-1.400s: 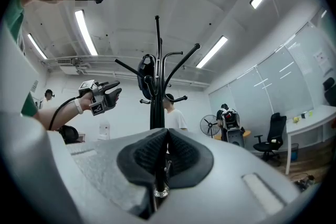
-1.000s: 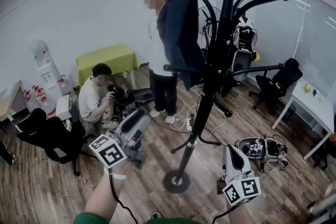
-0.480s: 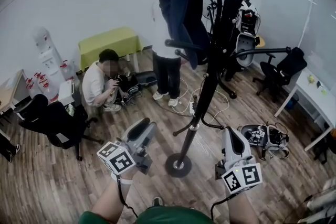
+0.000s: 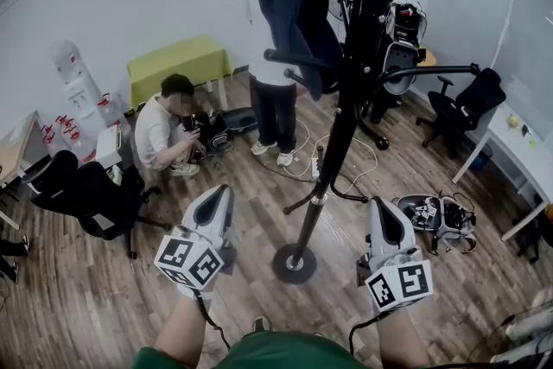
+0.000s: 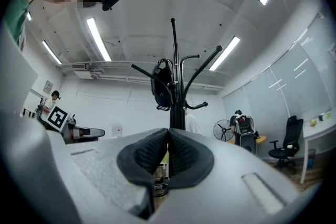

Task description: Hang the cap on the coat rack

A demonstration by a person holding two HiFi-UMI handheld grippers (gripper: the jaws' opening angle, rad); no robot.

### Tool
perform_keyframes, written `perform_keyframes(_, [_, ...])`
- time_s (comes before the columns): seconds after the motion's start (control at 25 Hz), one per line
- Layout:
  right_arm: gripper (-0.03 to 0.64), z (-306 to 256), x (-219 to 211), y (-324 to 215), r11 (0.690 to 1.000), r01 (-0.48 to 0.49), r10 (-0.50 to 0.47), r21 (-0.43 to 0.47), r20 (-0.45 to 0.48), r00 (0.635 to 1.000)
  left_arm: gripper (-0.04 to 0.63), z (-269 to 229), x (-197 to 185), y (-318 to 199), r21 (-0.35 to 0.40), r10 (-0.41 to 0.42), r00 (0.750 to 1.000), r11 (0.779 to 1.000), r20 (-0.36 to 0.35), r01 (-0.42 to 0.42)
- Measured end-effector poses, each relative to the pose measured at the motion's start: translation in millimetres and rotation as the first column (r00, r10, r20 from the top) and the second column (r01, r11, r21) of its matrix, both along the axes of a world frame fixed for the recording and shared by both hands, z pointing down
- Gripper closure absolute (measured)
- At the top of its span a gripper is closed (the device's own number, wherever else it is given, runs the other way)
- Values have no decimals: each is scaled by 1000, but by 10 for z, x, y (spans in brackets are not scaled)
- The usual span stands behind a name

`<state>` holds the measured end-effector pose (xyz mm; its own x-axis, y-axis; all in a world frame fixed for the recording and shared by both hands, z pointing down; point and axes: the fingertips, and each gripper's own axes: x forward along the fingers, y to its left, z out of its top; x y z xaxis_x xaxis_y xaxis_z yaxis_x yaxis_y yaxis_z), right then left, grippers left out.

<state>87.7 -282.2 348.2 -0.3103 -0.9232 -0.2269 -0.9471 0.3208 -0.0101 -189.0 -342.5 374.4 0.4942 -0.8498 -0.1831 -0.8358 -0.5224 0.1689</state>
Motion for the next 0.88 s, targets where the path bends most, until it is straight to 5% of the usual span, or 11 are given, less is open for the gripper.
perform_keyframes(0.88, [614,-9,75,-2,1000,-9,9,0,-6,1000,580,2,-32,-33,-10,-34,999,999,-12,34])
